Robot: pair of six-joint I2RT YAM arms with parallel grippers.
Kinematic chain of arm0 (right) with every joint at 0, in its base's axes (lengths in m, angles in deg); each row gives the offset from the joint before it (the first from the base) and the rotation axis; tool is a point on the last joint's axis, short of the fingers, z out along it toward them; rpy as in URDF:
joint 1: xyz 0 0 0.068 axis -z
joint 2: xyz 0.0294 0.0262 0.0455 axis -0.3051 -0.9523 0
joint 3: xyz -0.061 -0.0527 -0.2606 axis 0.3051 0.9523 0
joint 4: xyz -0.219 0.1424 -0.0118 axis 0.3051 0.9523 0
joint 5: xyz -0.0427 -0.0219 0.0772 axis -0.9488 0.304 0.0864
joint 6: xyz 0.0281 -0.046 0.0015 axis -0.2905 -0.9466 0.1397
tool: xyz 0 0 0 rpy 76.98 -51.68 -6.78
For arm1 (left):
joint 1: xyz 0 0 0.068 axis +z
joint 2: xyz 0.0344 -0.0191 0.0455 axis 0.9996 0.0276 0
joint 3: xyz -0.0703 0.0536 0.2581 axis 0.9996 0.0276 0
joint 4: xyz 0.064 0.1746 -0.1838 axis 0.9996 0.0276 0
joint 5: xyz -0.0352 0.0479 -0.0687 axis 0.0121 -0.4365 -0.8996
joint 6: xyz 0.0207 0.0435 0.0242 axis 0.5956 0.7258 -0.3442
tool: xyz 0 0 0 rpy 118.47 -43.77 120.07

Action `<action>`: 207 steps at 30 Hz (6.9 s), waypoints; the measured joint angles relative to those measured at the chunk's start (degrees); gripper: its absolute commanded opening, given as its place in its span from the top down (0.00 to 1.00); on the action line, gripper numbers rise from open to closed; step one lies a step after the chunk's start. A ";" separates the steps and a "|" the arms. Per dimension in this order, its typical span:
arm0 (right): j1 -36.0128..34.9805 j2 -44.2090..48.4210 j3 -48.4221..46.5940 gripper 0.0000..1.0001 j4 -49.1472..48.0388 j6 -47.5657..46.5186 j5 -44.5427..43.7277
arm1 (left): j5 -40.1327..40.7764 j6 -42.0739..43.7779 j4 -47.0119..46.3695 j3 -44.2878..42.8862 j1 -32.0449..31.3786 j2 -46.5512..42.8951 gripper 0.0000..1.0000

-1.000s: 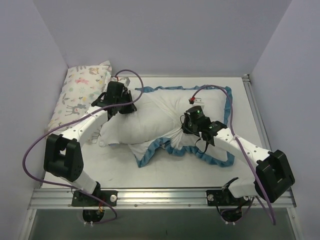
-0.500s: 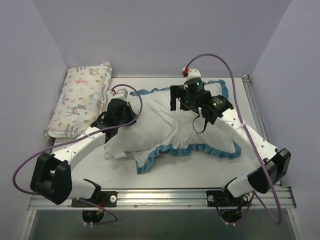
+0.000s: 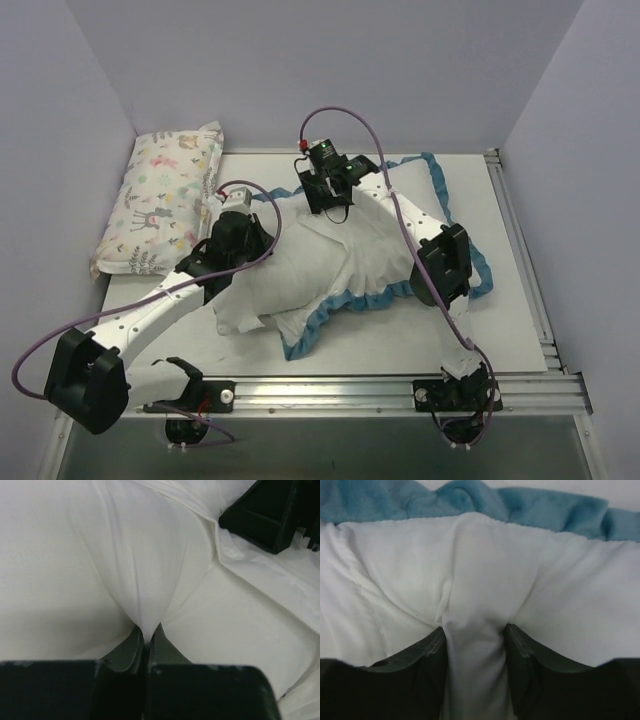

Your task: Remove the pillowcase from the pillow

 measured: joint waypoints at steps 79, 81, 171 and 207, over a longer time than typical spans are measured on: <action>6.69 59.65 63.25 1.00 -16.87 22.49 -4.68 | -22.93 1.84 32.22 -31.61 33.18 8.59 1.00; 4.68 59.67 60.89 1.00 -14.12 21.68 -5.29 | -22.97 2.32 32.39 -31.61 33.03 8.57 1.00; 28.06 44.35 47.50 1.00 -8.59 19.04 7.28 | -25.44 -1.73 30.75 -26.29 41.42 2.25 1.00; 17.55 67.41 85.29 0.51 -27.52 21.64 11.63 | -14.19 5.97 31.71 -26.32 30.38 2.91 0.39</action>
